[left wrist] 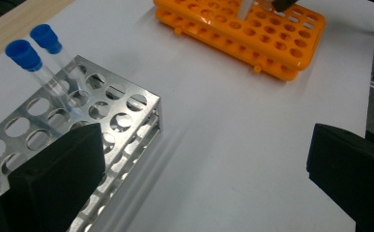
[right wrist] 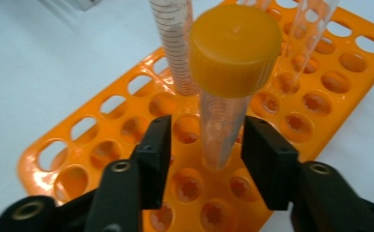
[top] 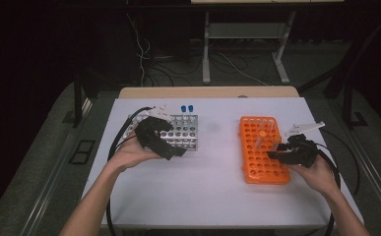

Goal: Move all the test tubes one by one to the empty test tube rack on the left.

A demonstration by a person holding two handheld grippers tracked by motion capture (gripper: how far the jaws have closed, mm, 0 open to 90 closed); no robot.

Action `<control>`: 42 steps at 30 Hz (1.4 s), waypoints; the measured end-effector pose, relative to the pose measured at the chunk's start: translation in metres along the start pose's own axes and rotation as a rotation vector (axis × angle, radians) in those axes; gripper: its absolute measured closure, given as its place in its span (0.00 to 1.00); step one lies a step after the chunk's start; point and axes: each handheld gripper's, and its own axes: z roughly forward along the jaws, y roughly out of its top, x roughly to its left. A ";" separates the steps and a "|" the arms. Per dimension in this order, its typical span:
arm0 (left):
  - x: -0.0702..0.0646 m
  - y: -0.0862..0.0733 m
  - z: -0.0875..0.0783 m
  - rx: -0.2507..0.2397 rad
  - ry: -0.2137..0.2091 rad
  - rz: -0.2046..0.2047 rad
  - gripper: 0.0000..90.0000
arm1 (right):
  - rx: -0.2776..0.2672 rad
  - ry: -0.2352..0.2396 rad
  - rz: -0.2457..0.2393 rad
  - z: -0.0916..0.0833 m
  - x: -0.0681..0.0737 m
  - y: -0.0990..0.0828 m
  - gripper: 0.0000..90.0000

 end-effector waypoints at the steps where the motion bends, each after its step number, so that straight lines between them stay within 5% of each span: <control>1: -0.001 0.000 0.000 0.002 -0.004 0.003 0.00 | 0.003 -0.007 -0.001 0.001 0.000 0.000 0.67; 6: -0.004 -0.001 0.000 0.001 -0.006 0.010 0.00 | 0.015 -0.027 -0.018 0.005 0.001 0.001 0.81; 24: -0.011 0.000 0.001 0.007 -0.021 0.029 0.00 | -0.030 -0.051 -0.078 -0.024 0.012 0.023 0.82; 42: -0.014 0.003 0.002 0.017 -0.029 0.039 0.00 | -0.014 0.025 -0.190 -0.048 0.051 0.056 0.82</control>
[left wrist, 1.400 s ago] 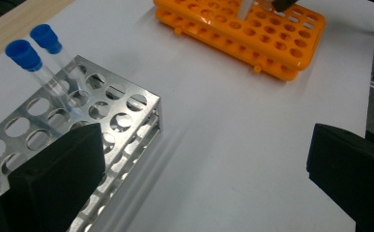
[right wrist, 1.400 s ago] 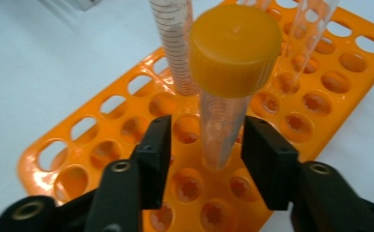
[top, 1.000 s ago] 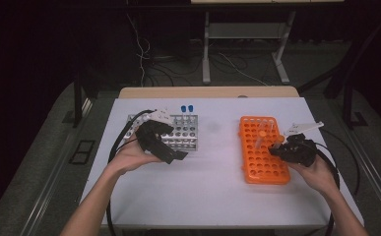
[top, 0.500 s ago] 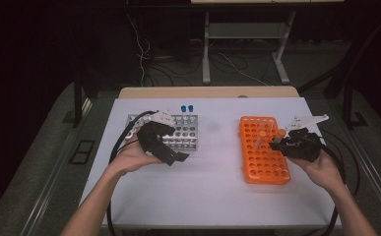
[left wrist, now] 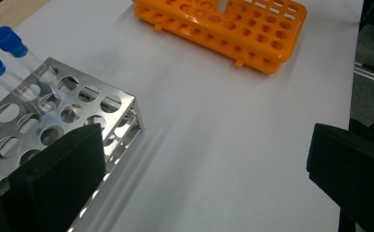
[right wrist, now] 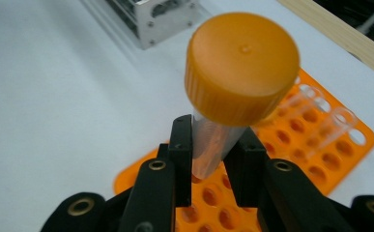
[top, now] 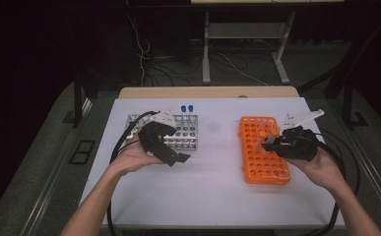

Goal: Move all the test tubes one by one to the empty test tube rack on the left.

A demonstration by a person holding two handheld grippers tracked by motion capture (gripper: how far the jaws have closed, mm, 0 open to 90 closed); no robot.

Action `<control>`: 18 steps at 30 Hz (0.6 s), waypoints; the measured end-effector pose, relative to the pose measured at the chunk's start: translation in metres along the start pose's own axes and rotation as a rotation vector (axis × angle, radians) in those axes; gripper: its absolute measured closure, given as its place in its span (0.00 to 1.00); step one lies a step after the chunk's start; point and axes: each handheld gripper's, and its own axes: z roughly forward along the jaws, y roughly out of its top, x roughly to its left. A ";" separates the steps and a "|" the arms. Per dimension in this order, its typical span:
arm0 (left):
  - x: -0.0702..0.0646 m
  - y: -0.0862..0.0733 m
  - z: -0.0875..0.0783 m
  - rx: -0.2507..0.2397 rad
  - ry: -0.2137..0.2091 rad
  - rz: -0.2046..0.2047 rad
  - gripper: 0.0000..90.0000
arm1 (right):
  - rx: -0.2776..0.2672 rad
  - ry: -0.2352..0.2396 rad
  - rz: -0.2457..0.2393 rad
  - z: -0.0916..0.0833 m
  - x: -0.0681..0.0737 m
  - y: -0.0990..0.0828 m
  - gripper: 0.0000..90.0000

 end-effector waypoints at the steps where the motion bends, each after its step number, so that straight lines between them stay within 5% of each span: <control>1: 0.000 0.001 0.000 0.000 -0.002 0.001 0.00 | 0.001 0.008 -0.007 0.000 0.003 0.003 0.82; 18: -0.014 0.015 0.000 -0.006 -0.037 0.053 0.00 | 0.059 0.176 -0.132 0.026 0.054 0.037 0.82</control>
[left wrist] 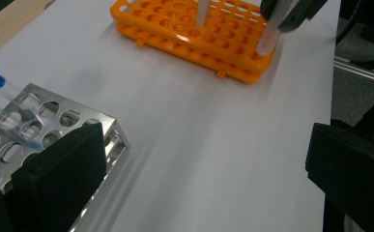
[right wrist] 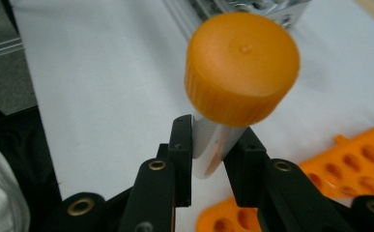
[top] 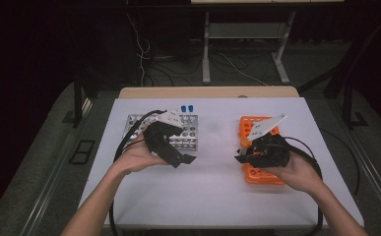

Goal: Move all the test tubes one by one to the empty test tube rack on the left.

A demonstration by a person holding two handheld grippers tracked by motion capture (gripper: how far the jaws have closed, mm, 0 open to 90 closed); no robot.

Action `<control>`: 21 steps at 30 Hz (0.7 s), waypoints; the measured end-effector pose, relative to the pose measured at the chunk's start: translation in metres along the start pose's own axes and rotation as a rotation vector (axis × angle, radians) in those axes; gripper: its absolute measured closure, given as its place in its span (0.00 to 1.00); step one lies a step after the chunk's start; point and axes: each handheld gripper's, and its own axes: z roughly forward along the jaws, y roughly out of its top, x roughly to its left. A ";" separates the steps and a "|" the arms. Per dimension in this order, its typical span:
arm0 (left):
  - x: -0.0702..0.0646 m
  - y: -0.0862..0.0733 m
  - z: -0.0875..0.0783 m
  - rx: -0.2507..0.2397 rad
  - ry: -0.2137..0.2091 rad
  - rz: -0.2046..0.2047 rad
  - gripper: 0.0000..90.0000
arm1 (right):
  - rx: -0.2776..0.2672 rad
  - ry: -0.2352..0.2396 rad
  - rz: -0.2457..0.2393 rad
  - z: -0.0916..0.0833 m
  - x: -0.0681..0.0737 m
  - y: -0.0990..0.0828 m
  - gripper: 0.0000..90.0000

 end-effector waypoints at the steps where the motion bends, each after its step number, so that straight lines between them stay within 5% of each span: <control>1: -0.001 0.001 0.000 0.001 -0.004 0.004 0.00 | 0.007 0.009 -0.003 0.003 0.002 0.001 0.82; 10: -0.009 0.013 0.006 0.004 -0.039 0.041 0.01 | 0.029 0.062 -0.041 0.029 0.013 0.009 0.82; 21: -0.018 0.026 0.016 0.031 -0.104 0.082 0.15 | 0.024 0.101 -0.061 0.049 0.020 0.017 0.82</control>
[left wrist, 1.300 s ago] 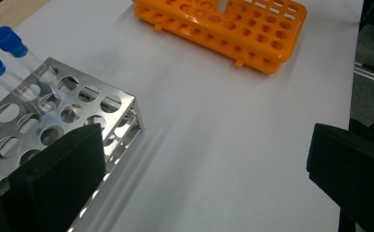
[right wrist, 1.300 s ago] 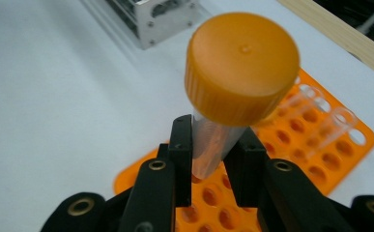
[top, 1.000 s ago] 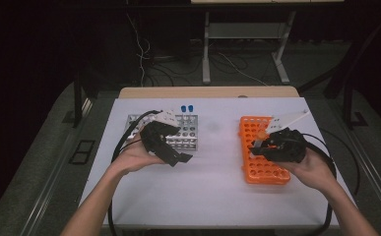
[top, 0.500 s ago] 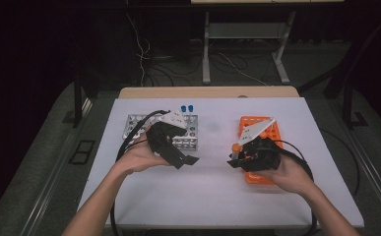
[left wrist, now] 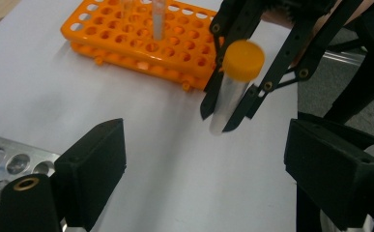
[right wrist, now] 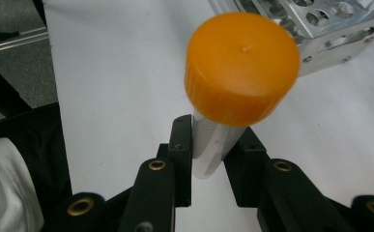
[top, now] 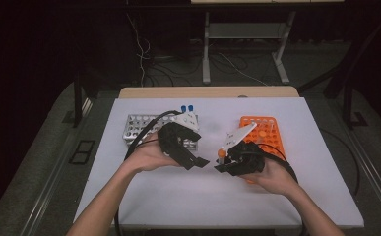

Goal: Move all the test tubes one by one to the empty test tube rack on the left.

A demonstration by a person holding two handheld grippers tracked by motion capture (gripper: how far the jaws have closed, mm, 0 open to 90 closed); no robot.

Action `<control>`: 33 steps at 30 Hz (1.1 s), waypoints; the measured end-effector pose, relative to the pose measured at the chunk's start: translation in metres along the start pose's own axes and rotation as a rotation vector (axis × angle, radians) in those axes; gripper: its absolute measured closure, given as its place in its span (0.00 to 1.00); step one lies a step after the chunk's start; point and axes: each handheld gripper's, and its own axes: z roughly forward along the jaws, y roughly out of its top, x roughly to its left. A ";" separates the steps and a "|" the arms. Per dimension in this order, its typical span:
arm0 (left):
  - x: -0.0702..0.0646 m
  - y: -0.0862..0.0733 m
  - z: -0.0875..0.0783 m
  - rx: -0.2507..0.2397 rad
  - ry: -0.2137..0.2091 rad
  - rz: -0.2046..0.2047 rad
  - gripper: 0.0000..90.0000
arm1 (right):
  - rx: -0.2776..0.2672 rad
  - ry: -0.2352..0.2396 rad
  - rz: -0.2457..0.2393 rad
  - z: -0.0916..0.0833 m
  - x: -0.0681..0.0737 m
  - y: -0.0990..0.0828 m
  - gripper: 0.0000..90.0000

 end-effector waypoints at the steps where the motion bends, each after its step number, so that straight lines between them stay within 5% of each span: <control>1: 0.000 0.001 0.001 0.000 -0.003 0.003 0.16 | 0.003 0.003 -0.002 0.001 0.001 0.001 0.82; 9: 0.000 0.006 0.009 0.023 -0.041 0.028 0.26 | 0.000 0.016 -0.016 0.009 0.003 0.006 0.82; 19: 0.000 0.008 0.018 0.045 -0.070 0.068 0.53 | -0.003 0.028 -0.039 0.017 0.011 0.015 0.82; 25: -0.002 0.007 0.019 0.052 -0.125 0.090 0.73 | -0.008 0.026 -0.048 0.020 0.013 0.017 0.82; 33: 0.002 0.006 0.017 0.062 -0.122 0.093 0.76 | -0.026 0.034 -0.022 0.020 0.011 0.017 0.79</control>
